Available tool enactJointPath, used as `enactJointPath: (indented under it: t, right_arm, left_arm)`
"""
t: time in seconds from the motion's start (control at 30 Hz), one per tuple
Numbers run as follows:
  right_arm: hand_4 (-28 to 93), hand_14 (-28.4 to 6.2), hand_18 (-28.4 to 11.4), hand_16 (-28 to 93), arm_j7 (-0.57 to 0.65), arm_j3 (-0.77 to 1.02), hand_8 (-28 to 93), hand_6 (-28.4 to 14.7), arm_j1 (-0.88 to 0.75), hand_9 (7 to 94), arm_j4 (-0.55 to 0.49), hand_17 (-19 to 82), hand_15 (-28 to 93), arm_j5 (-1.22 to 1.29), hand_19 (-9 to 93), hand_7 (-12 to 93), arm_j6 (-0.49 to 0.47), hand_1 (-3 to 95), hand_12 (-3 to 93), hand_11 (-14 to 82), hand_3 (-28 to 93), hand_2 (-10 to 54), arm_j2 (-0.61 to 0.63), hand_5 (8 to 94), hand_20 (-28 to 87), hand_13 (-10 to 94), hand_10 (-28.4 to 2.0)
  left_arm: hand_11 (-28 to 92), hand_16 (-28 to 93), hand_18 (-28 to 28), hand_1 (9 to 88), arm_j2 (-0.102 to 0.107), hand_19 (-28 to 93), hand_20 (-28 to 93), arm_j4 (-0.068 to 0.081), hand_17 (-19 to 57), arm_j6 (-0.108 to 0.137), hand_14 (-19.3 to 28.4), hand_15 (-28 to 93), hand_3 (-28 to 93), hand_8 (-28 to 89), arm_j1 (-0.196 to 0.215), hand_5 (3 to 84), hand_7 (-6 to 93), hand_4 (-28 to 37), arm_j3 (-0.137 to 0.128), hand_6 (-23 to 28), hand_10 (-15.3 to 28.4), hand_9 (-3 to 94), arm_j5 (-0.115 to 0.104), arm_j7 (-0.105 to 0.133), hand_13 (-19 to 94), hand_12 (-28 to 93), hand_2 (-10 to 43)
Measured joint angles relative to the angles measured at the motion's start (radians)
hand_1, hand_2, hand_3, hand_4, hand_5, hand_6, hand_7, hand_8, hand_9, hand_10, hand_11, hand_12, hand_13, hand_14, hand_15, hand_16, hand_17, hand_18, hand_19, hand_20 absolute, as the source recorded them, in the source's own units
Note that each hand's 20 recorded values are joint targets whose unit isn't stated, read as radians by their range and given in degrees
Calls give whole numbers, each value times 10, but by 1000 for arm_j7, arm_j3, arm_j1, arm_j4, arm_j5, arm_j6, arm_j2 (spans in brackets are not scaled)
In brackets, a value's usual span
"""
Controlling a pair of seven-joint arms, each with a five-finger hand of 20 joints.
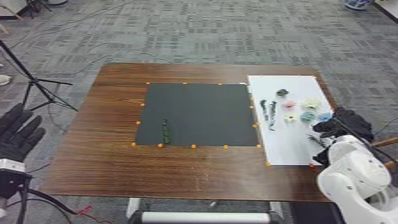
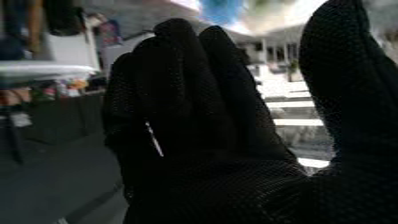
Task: Arrange flowers
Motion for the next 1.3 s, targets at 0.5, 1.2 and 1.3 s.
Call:
enactJointPath:
  t: [0.5,1.2,1.3]
  right_arm:
    - [-282,-172,-284,317,58,47,-29,-71,-42,738,26,281,715,3,788,130,-109,541,220,211,698,-95,-10,763,455,599,-183]
    - [-276,-175,-284,371,36,48,26,-63,-67,759,11,278,728,-35,783,151,141,527,388,234,733,-95,8,770,457,598,-166]
    - [-282,-190,-284,362,36,51,-82,-88,-66,687,4,255,738,-50,774,121,123,460,277,302,773,-95,8,716,461,551,-206]
  left_arm:
    - [133,2,107,261,3,150,122,-5,-23,18,132,207,700,-72,27,403,91,-283,10,78,126,329,-24,23,222,133,126]
    - [133,1,107,262,-14,156,121,-10,-24,24,133,210,701,-69,24,398,85,-283,12,78,131,328,-20,12,223,130,126]
    - [133,0,107,261,-14,157,121,-10,-24,24,133,211,702,-70,23,398,86,-283,15,79,131,328,-19,11,222,131,126]
